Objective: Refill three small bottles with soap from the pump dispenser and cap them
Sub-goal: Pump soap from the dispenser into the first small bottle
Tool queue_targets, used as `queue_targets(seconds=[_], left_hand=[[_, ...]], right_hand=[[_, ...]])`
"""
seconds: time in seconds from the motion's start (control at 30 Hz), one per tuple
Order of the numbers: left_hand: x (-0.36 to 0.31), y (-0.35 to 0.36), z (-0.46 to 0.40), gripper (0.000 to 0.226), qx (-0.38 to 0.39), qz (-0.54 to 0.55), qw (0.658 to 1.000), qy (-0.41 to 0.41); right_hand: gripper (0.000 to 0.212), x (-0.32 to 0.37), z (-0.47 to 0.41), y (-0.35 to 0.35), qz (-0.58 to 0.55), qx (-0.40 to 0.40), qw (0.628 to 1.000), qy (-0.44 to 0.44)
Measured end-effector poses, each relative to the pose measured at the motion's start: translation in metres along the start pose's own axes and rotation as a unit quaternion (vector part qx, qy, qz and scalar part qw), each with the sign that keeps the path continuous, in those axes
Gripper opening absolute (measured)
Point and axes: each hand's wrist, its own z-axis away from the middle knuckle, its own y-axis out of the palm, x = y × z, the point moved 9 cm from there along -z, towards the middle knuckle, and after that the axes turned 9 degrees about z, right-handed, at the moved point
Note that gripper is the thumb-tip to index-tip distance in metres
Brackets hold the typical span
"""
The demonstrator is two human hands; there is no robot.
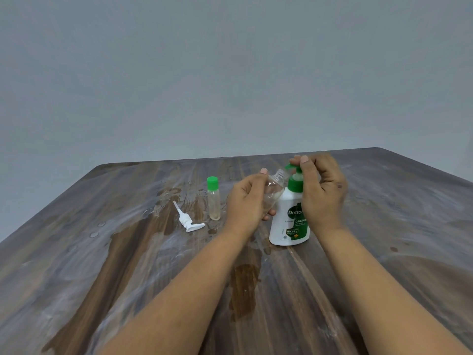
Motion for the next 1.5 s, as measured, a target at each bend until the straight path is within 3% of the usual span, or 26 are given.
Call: queue_targets(seconds=[1.5], left_hand=[[0.0065, 0.0002, -0.0031, 0.033, 0.006, -0.003, 1.000, 0.009]], right_hand=[[0.022, 0.0006, -0.0027, 0.0028, 0.012, 0.017, 1.000, -0.017]])
